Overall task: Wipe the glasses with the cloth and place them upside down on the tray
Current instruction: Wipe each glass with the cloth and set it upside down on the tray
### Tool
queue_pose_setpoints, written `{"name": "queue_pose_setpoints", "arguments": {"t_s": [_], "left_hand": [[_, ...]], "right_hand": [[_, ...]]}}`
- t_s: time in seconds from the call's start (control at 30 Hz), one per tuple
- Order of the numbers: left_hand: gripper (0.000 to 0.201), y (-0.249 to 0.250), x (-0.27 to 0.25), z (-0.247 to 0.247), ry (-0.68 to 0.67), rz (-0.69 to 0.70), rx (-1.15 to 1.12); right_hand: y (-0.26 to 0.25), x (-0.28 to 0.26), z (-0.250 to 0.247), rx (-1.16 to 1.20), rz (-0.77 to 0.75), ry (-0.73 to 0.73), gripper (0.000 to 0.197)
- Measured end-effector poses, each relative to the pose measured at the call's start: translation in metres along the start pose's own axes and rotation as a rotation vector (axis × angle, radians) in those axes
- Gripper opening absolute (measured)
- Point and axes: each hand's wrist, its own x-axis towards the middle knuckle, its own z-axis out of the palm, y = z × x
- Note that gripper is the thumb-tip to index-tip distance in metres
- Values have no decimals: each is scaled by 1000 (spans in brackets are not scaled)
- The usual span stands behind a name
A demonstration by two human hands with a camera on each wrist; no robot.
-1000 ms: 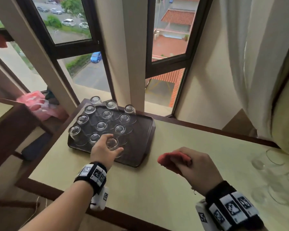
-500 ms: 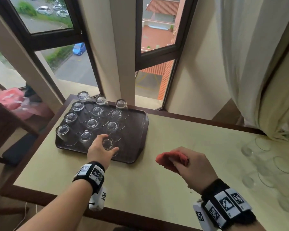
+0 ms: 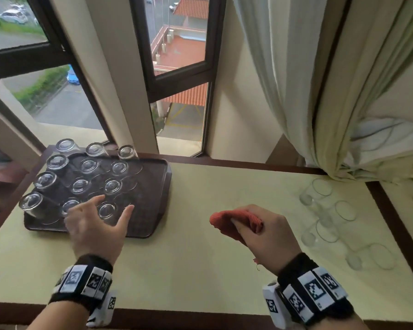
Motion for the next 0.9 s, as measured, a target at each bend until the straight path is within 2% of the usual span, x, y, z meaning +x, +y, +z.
{"name": "queue_pose_setpoints", "arguments": {"t_s": [0.07, 0.1, 0.2, 0.3, 0.37, 0.43, 0.5, 0.57, 0.63, 0.8, 0.9], "left_hand": [[56, 32, -21, 4, 0, 120, -110], [50, 50, -32, 10, -50, 149, -176], [38, 115, -72, 37, -307, 203, -322], [30, 180, -118, 75, -593, 305, -328], [37, 220, -149, 104, -771, 410, -270], [57, 257, -178, 133, -927, 477, -205], [81, 290, -203, 160, -1028, 498, -154], [101, 313, -225, 186, -1073, 476, -118], [107, 324, -243, 210, -1076, 421, -94], [80, 328, -267, 239, -999, 278, -119], [74, 328, -271, 235, -963, 237, -141]], "right_hand": [[10, -10, -21, 10, -3, 62, 13], [17, -16, -32, 16, 4, 90, 15], [39, -36, -71, 78, 36, 186, 19], [61, -57, -114, 91, 63, 302, 18], [77, -70, -144, 44, 76, 387, 17], [95, -81, -171, -11, 101, 439, 13], [114, -90, -194, -38, 144, 452, 12], [130, -97, -213, -53, 183, 450, 12], [143, -104, -228, -74, 204, 437, 19], [167, -117, -249, -52, 245, 417, 26], [172, -121, -250, -32, 231, 416, 29]]}}
